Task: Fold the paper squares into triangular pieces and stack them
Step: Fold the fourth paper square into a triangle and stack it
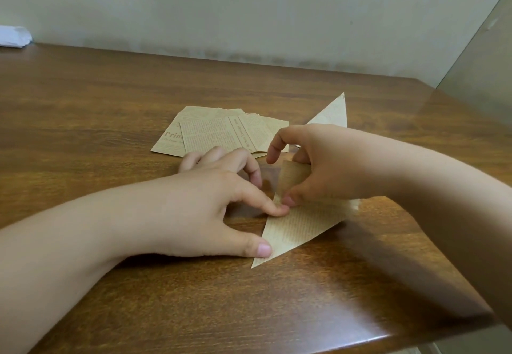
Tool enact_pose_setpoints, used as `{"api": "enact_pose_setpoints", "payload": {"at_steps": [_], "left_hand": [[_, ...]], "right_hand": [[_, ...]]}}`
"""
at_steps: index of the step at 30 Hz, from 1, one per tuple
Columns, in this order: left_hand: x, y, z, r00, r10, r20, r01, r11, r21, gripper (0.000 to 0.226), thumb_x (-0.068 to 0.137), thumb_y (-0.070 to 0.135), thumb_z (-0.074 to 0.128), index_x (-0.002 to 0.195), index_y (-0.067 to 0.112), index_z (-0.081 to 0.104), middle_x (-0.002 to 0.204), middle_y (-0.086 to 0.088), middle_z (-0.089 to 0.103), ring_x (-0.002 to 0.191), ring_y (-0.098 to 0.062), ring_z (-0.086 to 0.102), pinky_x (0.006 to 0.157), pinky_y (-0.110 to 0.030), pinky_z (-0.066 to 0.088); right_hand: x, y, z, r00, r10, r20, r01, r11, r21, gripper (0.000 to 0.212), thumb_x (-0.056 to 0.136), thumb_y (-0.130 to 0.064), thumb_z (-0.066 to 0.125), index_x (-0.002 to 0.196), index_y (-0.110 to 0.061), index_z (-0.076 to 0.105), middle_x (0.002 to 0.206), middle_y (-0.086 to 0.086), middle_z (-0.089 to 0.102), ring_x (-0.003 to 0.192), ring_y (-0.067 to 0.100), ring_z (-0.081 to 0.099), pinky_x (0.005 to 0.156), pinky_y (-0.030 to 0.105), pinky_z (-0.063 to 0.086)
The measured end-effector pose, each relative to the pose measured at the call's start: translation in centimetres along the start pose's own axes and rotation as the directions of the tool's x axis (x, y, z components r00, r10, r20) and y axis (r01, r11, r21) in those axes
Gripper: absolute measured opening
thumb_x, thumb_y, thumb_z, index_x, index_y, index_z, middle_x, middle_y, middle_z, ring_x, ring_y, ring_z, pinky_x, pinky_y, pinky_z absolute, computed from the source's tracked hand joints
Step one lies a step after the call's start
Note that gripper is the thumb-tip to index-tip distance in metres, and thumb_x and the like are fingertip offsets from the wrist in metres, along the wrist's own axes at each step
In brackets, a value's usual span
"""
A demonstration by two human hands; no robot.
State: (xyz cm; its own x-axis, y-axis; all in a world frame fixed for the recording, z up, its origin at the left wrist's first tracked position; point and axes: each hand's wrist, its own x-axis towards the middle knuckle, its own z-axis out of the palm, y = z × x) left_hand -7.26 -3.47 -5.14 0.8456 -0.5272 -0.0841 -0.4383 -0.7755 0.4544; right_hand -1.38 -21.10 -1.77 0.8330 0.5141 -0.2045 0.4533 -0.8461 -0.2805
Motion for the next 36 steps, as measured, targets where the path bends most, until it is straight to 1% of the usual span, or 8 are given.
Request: {"api": "enact_pose_setpoints", "payload": {"at_steps": [8, 11, 13, 17, 20, 30, 32, 36], "left_hand": [[-0.2, 0.4, 0.0, 0.998, -0.053, -0.038, 0.055, 0.997, 0.060, 0.044, 0.064, 0.073, 0.051, 0.104, 0.080, 0.036, 0.108, 0.031, 0.020, 0.109, 0.020, -0.009, 0.090, -0.008, 0.011], [-0.2, 0.5, 0.0, 0.997, -0.069, -0.028, 0.071, 0.995, 0.073, 0.044, 0.065, 0.073, 0.051, 0.106, 0.080, 0.034, 0.108, 0.030, 0.020, 0.109, 0.020, -0.010, 0.080, -0.016, 0.009], [-0.2, 0.5, 0.1, 0.996, -0.083, -0.023, 0.084, 0.994, 0.075, 0.045, 0.066, 0.073, 0.050, 0.108, 0.079, 0.034, 0.108, 0.031, 0.021, 0.109, 0.020, -0.011, 0.088, -0.019, 0.004], [-0.1, 0.5, 0.1, 0.995, -0.099, -0.021, 0.100, 0.993, 0.068, 0.046, 0.067, 0.072, 0.052, 0.111, 0.076, 0.037, 0.108, 0.029, 0.022, 0.108, 0.021, -0.011, 0.097, -0.023, 0.005], [0.0, 0.6, 0.2, 0.993, -0.116, -0.015, 0.117, 0.992, 0.051, 0.042, 0.067, 0.070, 0.054, 0.106, 0.075, 0.040, 0.108, 0.028, 0.022, 0.105, 0.023, -0.012, 0.096, -0.024, 0.006], [0.1, 0.6, 0.0, 0.993, -0.122, 0.001, 0.121, 0.989, 0.090, 0.045, 0.064, 0.074, 0.050, 0.107, 0.077, 0.038, 0.108, 0.030, 0.023, 0.098, 0.009, 0.015, 0.108, -0.028, 0.004], [0.1, 0.6, 0.0, 0.993, -0.117, -0.001, 0.117, 0.990, 0.082, 0.044, 0.065, 0.074, 0.050, 0.106, 0.078, 0.038, 0.107, 0.031, 0.022, 0.108, 0.015, 0.006, 0.103, -0.025, 0.005], [0.1, 0.6, -0.1, 0.990, -0.137, 0.036, 0.133, 0.987, 0.088, 0.041, 0.067, 0.073, 0.051, 0.105, 0.078, 0.036, 0.108, 0.032, 0.022, 0.097, 0.011, 0.015, 0.102, -0.025, 0.004]], "right_hand": [[0.0, 0.2, 0.1, 0.999, 0.036, 0.020, -0.036, 0.999, 0.003, 0.065, 0.068, -0.042, 0.080, 0.120, -0.047, 0.041, 0.091, -0.019, 0.049, 0.084, 0.005, 0.055, 0.074, 0.033, 0.057], [0.0, 0.9, 0.4, 0.999, 0.019, -0.029, -0.019, 1.000, -0.002, 0.074, 0.067, -0.047, 0.079, 0.129, -0.045, 0.038, 0.096, -0.020, 0.049, 0.091, 0.004, 0.053, 0.084, 0.031, 0.051], [-0.4, 1.5, 1.0, 0.994, 0.020, -0.109, -0.022, 1.000, -0.011, 0.075, 0.066, -0.051, 0.077, 0.130, -0.044, 0.039, 0.102, -0.021, 0.046, 0.102, 0.006, 0.051, 0.093, 0.031, 0.045], [-2.9, 2.4, 2.8, 0.904, -0.144, -0.401, 0.177, 0.983, 0.044, 0.034, 0.072, -0.053, 0.069, 0.101, -0.041, 0.056, 0.095, -0.020, 0.051, 0.092, 0.000, 0.051, 0.083, 0.017, 0.040], [-5.3, 1.9, 4.4, 0.859, -0.284, -0.425, 0.329, 0.944, 0.033, 0.004, 0.078, -0.038, 0.065, 0.079, -0.035, 0.062, 0.084, -0.015, 0.057, 0.082, -0.001, 0.055, 0.073, 0.013, 0.042], [-8.9, 0.6, 9.4, 0.808, -0.406, -0.426, 0.365, 0.914, -0.178, 0.050, 0.098, -0.039, 0.028, 0.117, -0.017, 0.069, 0.110, -0.002, 0.065, 0.104, 0.013, 0.061, 0.090, 0.026, 0.046], [-9.1, 0.9, 9.0, 0.821, -0.392, -0.414, 0.356, 0.920, -0.165, 0.052, 0.099, -0.039, 0.025, 0.119, -0.018, 0.068, 0.110, -0.002, 0.064, 0.103, 0.013, 0.059, 0.093, 0.025, 0.043], [-9.7, 2.2, 7.5, 0.869, -0.305, -0.390, 0.297, 0.951, -0.083, 0.053, 0.100, -0.042, 0.023, 0.120, -0.020, 0.067, 0.112, -0.009, 0.060, 0.109, 0.006, 0.055, 0.103, 0.012, 0.029]]}}
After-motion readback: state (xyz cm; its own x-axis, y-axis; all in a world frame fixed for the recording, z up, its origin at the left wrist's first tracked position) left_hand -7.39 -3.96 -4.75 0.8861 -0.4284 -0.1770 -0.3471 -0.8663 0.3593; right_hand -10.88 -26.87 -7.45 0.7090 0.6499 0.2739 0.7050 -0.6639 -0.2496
